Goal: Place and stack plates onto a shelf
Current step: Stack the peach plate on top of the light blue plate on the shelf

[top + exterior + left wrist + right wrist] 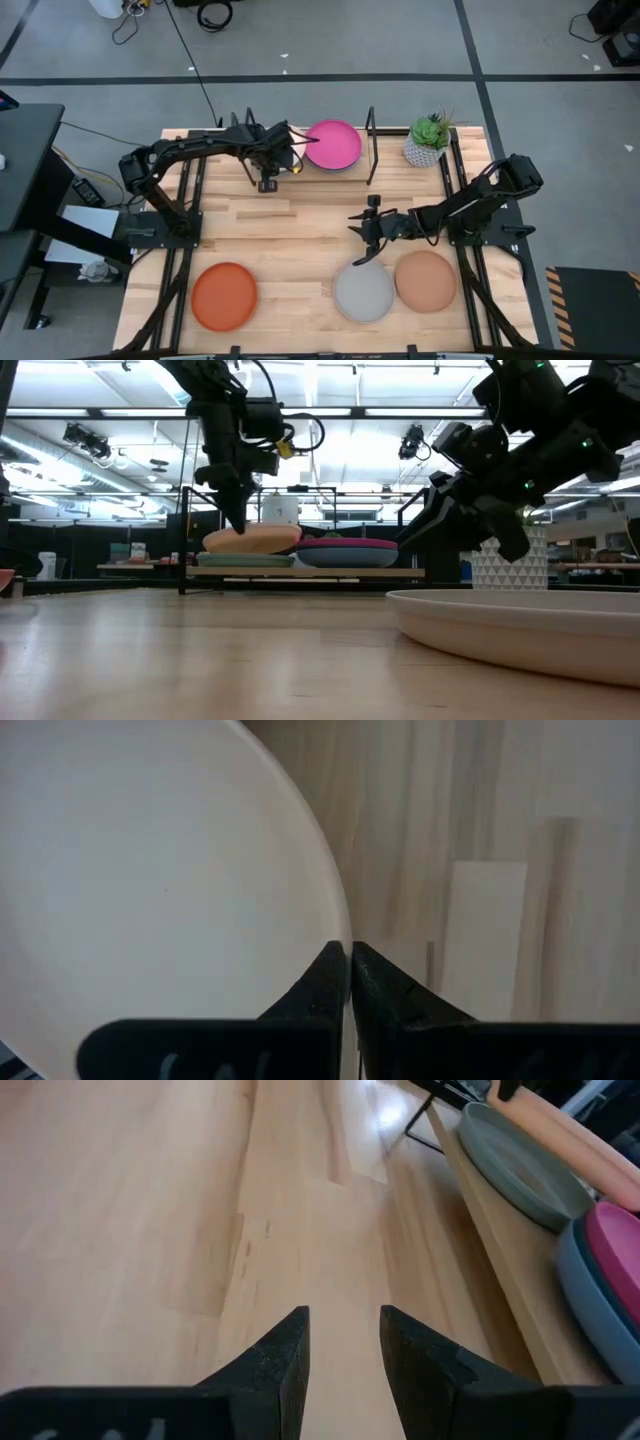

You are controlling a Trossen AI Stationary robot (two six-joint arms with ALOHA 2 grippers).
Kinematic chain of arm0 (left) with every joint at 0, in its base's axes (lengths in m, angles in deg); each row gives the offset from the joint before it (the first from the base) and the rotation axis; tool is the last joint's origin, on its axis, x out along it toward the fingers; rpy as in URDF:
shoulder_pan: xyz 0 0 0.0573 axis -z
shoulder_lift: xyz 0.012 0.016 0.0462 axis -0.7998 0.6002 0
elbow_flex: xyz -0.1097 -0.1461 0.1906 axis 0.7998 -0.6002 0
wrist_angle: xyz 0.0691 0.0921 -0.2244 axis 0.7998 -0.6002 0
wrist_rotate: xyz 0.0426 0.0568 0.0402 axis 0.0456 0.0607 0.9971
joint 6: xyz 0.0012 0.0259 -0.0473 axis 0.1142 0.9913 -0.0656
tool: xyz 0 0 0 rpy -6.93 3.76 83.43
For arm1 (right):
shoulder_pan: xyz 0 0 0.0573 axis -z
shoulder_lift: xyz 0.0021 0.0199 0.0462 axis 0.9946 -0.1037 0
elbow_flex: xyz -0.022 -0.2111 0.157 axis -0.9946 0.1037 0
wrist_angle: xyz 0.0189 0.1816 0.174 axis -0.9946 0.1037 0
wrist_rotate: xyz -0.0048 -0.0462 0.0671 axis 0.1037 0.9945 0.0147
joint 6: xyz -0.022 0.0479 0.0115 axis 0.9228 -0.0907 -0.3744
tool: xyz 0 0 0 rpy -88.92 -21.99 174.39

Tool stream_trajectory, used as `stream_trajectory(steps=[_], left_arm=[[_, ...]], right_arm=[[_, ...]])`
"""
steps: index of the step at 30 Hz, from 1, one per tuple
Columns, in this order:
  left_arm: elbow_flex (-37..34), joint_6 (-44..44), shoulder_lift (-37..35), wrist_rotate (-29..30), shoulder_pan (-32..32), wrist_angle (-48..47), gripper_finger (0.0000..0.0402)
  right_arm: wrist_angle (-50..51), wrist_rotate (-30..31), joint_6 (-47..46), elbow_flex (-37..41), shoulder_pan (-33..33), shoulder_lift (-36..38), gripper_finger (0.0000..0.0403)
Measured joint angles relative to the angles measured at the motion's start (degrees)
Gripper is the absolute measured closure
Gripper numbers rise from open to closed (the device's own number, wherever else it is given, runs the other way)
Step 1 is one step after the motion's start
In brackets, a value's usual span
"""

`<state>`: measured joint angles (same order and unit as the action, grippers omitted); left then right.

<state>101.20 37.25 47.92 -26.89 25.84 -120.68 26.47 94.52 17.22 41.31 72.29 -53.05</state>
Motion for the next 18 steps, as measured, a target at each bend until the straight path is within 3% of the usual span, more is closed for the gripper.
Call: stream_trajectory(steps=[18], left_arm=[[0.0,2.0,0.8,2.6,-0.2,-3.6,0.0367]], right_arm=[[-0.4,-2.3,0.0,0.0,-0.1,0.0,0.0273]])
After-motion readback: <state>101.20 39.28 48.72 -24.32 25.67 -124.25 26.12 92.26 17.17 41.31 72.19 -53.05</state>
